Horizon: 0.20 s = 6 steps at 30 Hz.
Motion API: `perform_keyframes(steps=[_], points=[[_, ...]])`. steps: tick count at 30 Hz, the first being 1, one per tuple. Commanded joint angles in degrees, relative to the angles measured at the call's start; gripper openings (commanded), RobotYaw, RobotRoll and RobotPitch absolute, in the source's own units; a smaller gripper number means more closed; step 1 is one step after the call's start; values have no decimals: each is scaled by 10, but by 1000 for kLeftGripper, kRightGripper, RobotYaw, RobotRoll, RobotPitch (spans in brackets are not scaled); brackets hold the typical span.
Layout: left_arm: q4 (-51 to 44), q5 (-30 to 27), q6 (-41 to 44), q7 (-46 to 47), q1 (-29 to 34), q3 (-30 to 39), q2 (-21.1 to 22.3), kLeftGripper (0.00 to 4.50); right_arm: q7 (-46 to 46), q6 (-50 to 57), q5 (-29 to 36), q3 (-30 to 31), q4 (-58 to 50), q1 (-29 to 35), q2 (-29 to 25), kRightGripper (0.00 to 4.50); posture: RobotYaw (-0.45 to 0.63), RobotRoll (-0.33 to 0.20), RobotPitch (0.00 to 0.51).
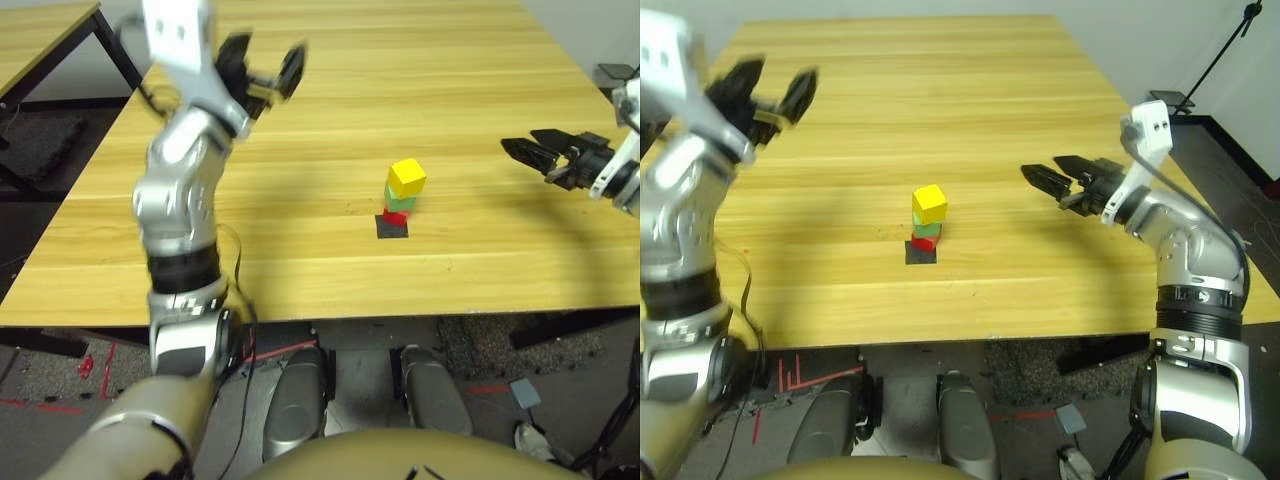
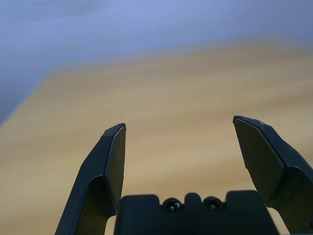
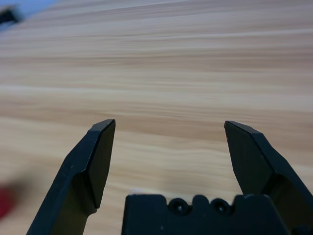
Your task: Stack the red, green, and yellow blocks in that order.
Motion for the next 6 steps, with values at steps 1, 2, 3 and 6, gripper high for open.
perform_keyframes(steps=[1,2,3,6], points=[[-3,27,-93,24,43,-12,-8,4476,-11,-138,-32,-18,111,-27,-7,4500,138,-155,82],[9,31,-117,36,53,-6,-12,4476,-21,-167,-42,-18,140,-31,-13,4500,140,-154,84],[20,32,-133,46,60,-1,-13,4476,-25,-190,-48,-19,168,-36,-19,4500,140,-156,85],[57,40,-165,76,73,14,-10,4476,-41,-236,-53,-28,227,-47,-27,4500,139,-163,84]])
